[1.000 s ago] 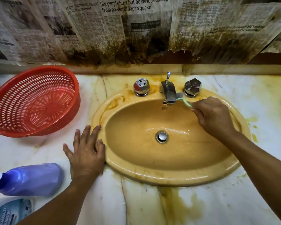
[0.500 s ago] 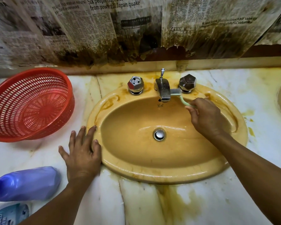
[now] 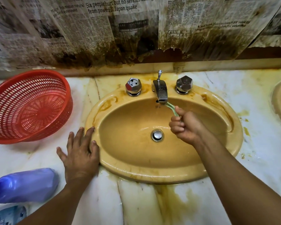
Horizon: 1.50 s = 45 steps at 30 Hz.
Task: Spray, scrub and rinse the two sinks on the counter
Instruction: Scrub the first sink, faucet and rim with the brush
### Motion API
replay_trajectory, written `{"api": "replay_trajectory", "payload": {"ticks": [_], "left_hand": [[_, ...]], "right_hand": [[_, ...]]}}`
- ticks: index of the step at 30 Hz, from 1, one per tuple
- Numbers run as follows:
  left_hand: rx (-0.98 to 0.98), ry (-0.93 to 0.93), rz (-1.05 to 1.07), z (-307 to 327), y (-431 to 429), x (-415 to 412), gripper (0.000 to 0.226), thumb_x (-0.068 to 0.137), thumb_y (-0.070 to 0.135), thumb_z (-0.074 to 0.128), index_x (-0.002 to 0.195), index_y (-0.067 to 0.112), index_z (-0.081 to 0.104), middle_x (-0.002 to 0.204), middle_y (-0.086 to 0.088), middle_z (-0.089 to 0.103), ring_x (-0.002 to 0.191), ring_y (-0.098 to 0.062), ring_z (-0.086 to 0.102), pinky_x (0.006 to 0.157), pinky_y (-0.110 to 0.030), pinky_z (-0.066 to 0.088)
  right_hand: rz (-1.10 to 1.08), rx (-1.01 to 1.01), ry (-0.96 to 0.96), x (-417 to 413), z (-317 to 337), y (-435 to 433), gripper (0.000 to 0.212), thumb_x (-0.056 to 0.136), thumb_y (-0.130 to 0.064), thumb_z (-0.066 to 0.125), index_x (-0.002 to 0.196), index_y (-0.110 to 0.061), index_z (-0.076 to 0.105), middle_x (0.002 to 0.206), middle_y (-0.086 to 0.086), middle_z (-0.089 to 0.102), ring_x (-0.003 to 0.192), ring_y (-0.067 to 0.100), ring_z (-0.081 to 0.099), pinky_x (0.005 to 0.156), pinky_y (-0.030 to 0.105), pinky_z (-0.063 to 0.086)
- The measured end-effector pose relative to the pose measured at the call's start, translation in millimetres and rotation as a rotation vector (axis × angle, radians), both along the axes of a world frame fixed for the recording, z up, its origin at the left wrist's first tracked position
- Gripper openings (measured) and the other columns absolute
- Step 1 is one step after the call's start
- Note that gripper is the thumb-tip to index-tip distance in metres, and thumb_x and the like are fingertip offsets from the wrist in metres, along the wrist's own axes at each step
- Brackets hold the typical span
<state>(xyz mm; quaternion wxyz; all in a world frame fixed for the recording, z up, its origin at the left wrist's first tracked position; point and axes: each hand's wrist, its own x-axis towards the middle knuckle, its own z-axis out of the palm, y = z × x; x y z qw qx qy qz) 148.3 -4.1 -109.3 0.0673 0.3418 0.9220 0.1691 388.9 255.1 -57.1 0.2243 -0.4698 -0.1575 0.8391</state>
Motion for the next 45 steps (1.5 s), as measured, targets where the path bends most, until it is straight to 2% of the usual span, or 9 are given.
{"api": "replay_trajectory", "payload": {"ticks": [8, 17, 21, 23, 25, 29, 33, 37, 45], "left_hand": [[0.005, -0.009, 0.007, 0, 1, 0, 0.06, 0.097, 0.052, 0.022, 0.155, 0.049, 0.033, 0.169, 0.007, 0.027, 0.158, -0.017, 0.01, 0.123, -0.066, -0.001], [0.019, -0.003, 0.01, 0, 1, 1, 0.059, 0.097, 0.05, 0.024, 0.154, 0.049, 0.036, 0.168, 0.007, 0.029, 0.158, -0.017, 0.012, 0.122, -0.064, -0.001], [0.025, 0.002, 0.008, 0, 1, 0, 0.059, 0.097, 0.049, 0.026, 0.154, 0.048, 0.038, 0.168, 0.007, 0.03, 0.158, -0.017, 0.013, 0.122, -0.065, 0.0], [0.028, 0.002, 0.012, 0, 1, 0, 0.058, 0.097, 0.048, 0.026, 0.154, 0.048, 0.038, 0.167, 0.007, 0.03, 0.158, -0.017, 0.013, 0.122, -0.065, 0.001], [0.026, 0.008, 0.006, 0, 1, 0, 0.058, 0.097, 0.049, 0.026, 0.155, 0.047, 0.037, 0.167, 0.006, 0.03, 0.158, -0.017, 0.014, 0.122, -0.065, 0.001], [0.013, 0.008, 0.004, 0, 2, -2, 0.059, 0.097, 0.049, 0.025, 0.155, 0.048, 0.035, 0.168, 0.006, 0.029, 0.158, -0.017, 0.012, 0.122, -0.065, 0.001], [-0.008, 0.005, -0.005, 1, 2, -3, 0.06, 0.097, 0.05, 0.022, 0.157, 0.048, 0.031, 0.169, 0.007, 0.027, 0.158, -0.016, 0.01, 0.122, -0.065, 0.0], [-0.007, -0.007, 0.003, 1, 2, -4, 0.063, 0.098, 0.051, 0.02, 0.16, 0.045, 0.026, 0.17, 0.009, 0.024, 0.159, -0.015, 0.007, 0.123, -0.063, -0.002], [-0.002, -0.01, -0.003, 1, 2, -6, 0.063, 0.098, 0.053, 0.018, 0.16, 0.046, 0.025, 0.17, 0.01, 0.024, 0.159, -0.015, 0.007, 0.123, -0.064, -0.001]], "right_hand": [[-0.016, -0.428, 0.611, -2, -25, -17, 0.027, 0.103, -0.023, 0.054, 0.081, -0.009, 0.046, 0.05, 0.002, 0.035, 0.037, 0.004, 0.016, 0.02, 0.024, 0.022], [0.052, -0.468, 0.734, -7, -35, -17, 0.012, 0.099, -0.011, 0.062, 0.095, -0.01, 0.051, 0.054, 0.005, 0.037, 0.037, 0.009, 0.021, 0.024, 0.025, 0.027], [-0.016, -0.477, 0.613, -24, -25, -7, 0.032, 0.107, -0.025, 0.045, 0.096, -0.001, 0.064, 0.053, -0.001, 0.029, 0.038, 0.004, 0.016, 0.02, 0.026, 0.023], [0.026, -0.463, 0.643, -25, -31, -10, 0.021, 0.104, -0.02, 0.051, 0.11, -0.007, 0.067, 0.059, -0.006, 0.024, 0.038, 0.004, 0.017, 0.022, 0.023, 0.023], [0.09, -0.451, 0.718, -16, -40, -13, 0.007, 0.099, -0.013, 0.063, 0.097, -0.005, 0.063, 0.059, -0.006, 0.025, 0.037, 0.007, 0.019, 0.023, 0.025, 0.027], [0.128, -0.434, 0.691, -8, -44, -3, 0.045, 0.082, 0.0, 0.081, 0.083, -0.019, 0.04, 0.056, -0.006, 0.023, 0.034, 0.008, 0.018, 0.021, 0.029, 0.027], [0.336, -0.134, 0.23, -9, -12, -10, 0.027, 0.093, -0.027, 0.071, 0.083, -0.02, 0.047, 0.049, -0.006, 0.026, 0.03, 0.005, 0.02, 0.021, 0.02, 0.018], [0.121, 0.41, -0.346, 13, 19, -7, 0.03, 0.107, -0.018, 0.042, 0.128, -0.019, 0.063, 0.062, -0.002, 0.036, 0.044, 0.008, 0.026, 0.033, 0.018, 0.019], [0.389, 1.084, -0.971, -20, 44, 37, 0.034, 0.104, -0.024, 0.056, 0.136, -0.019, 0.067, 0.087, 0.006, 0.066, 0.06, 0.021, 0.055, 0.053, 0.026, 0.043]]}}
